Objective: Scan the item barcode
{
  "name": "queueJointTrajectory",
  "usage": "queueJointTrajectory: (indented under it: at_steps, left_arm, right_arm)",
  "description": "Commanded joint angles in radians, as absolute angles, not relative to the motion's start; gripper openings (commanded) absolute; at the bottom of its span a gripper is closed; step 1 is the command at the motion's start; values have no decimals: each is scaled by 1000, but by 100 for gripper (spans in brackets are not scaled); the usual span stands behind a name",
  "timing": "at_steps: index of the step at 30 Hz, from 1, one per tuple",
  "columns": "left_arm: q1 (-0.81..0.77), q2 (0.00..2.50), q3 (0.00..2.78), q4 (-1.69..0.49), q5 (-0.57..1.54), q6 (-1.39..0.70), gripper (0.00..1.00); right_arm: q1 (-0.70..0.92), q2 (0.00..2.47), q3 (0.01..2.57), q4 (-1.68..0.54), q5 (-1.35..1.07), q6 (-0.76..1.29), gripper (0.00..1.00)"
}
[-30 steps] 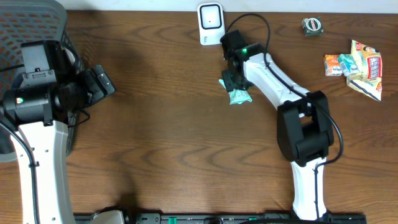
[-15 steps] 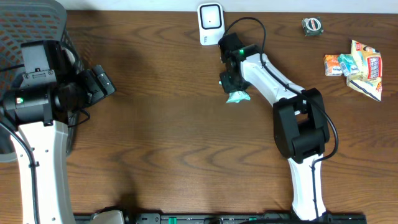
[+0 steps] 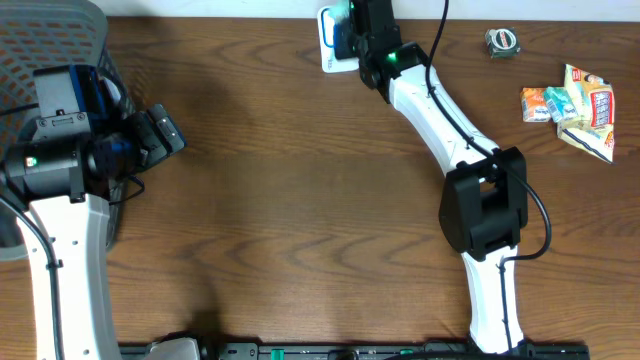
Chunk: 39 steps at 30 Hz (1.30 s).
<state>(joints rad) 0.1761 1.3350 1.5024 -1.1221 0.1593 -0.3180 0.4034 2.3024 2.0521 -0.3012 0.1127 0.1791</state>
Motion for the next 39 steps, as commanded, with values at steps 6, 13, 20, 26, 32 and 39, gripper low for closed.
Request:
queueJointTrajectory:
  at_steps: [6,13,20,26,32,39]
  left_arm:
    - [180,1337,1524,-1125,165,-319,98]
    - [180,1337,1524,-1125,165,-319,98]
    - [180,1337,1524,-1125,165,-319,98]
    - [180,1337,1524,-1125,165,-319,98]
    - [180,1337,1524,-1125,165,-319,98]
    - [180,1337,1524,-1125,165,-319,98]
  right_arm:
    - [406,2438,2065,37,125,194,1]
    - [405,2486,2065,140,131,193,1]
    - [391,2437,2066,136,250,99,1]
    - [362,2336,2066,-48,411,47,1]
    - [289,2252,2066,-303,582,27,1]
    - [142,2232,2065,-613,567,28,1]
